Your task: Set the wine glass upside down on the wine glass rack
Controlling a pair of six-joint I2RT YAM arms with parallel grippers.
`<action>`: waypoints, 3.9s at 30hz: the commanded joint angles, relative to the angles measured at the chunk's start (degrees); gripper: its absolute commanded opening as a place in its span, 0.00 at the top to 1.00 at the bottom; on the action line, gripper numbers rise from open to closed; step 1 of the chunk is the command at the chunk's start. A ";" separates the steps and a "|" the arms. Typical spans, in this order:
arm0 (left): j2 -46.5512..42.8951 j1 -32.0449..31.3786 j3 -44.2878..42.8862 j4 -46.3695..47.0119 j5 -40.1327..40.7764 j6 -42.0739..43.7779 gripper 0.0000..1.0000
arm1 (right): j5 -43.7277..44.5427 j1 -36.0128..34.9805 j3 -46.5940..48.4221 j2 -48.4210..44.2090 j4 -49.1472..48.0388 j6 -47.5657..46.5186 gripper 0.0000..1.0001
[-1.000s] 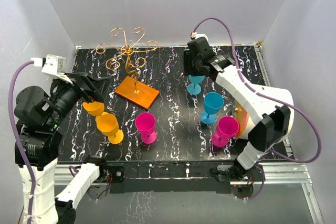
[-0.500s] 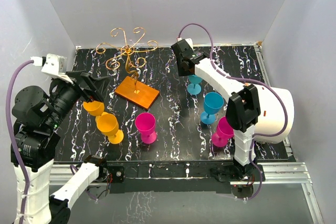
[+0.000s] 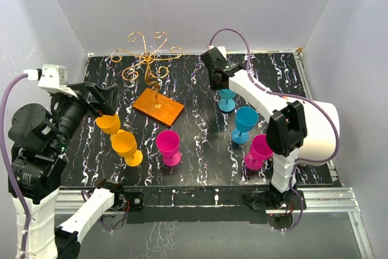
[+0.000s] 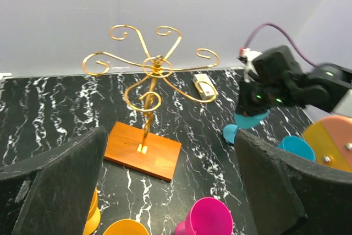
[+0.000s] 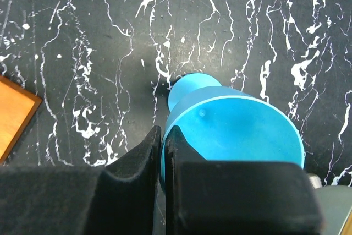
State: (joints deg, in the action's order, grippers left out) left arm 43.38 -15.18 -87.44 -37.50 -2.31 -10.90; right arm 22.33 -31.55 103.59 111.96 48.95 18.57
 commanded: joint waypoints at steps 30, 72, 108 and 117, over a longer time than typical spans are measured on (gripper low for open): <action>14.51 -2.13 20.20 68.89 -37.05 -40.60 0.01 | -9.74 -1.58 -42.61 -58.15 -68.59 16.61 1.00; 30.32 -23.18 9.04 65.83 -2.25 -56.59 0.47 | -21.43 -1.58 -49.45 -62.85 -79.09 35.04 1.00; 36.89 -24.02 9.55 78.09 -0.14 -57.46 1.00 | -30.62 -1.58 -51.80 -64.99 -67.10 36.24 1.00; 31.89 -23.93 9.34 72.46 -1.09 -38.16 1.00 | -32.63 -1.58 -47.94 -66.36 -53.65 31.56 0.45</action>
State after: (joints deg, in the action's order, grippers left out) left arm 80.60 -39.40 -76.66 34.41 -3.40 -63.33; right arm -5.87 -32.95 51.83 47.20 -10.31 54.22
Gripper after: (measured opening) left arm 0.139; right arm 0.493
